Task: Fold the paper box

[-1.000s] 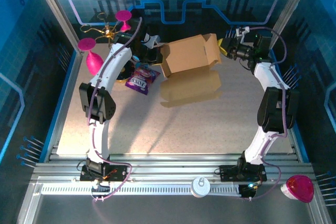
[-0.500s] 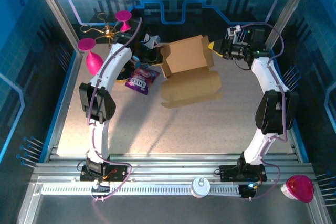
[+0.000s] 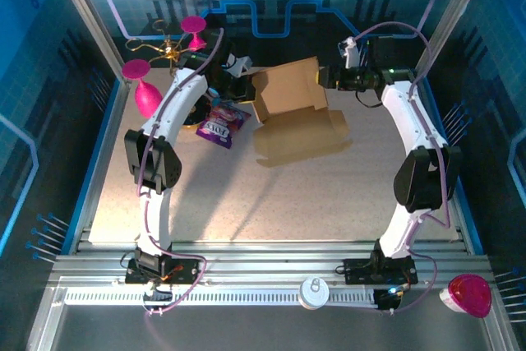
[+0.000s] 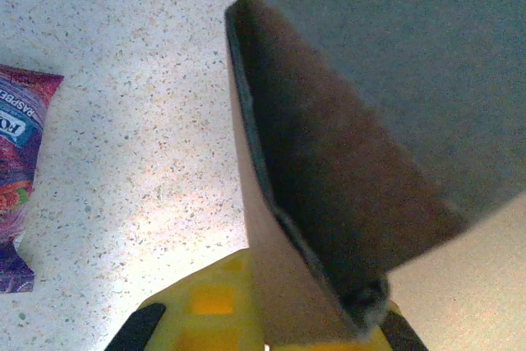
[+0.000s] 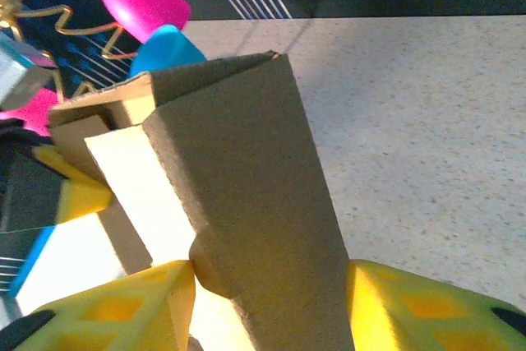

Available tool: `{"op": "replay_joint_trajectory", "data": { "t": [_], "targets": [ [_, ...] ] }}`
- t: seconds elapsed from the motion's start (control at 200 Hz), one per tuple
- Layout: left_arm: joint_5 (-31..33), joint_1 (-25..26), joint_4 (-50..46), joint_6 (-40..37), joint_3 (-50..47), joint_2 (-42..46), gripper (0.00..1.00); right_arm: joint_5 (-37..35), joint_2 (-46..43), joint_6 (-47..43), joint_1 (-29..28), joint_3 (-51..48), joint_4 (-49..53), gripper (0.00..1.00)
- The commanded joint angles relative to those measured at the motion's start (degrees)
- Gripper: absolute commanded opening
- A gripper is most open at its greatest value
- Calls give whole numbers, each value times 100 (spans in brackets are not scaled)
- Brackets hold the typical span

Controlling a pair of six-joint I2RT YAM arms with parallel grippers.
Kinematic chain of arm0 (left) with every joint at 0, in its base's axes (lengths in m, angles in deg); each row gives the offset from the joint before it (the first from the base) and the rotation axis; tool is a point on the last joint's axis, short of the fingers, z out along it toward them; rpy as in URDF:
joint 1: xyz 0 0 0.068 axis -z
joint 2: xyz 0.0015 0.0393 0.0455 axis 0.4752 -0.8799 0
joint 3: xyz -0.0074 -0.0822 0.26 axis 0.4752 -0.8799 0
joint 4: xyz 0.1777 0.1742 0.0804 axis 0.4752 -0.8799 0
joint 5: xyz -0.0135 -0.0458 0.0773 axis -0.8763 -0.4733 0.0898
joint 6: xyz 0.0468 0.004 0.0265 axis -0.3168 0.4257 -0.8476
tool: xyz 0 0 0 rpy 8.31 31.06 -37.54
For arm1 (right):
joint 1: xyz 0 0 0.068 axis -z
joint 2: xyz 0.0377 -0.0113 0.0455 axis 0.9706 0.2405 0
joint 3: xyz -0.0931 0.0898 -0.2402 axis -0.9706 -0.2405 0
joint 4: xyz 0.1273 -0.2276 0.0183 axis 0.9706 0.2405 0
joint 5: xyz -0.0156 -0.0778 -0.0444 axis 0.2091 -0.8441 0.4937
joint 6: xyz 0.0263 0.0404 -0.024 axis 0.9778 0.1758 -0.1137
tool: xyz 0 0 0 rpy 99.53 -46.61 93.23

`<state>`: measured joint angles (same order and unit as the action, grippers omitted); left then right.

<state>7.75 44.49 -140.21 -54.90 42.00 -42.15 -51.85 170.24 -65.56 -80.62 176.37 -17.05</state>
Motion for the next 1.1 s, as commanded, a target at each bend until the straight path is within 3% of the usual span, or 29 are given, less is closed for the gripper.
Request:
{"op": "replay_joint_trajectory", "data": {
  "t": [0.0,0.47,0.765,1.091],
  "targets": [
    [-165,101,-21,-92,-20,270,0,-965,-197,-446,-202,177,405,54],
    [-38,189,-66,-122,-33,354,0,-3043,-30,-883,-792,530,640,51],
    [-20,203,-82,-100,-9,366,0,-3612,98,-916,-964,630,677,43],
    [1,207,-100,-89,-9,391,0,-3748,104,-931,-1057,569,633,12]
  ]
}}
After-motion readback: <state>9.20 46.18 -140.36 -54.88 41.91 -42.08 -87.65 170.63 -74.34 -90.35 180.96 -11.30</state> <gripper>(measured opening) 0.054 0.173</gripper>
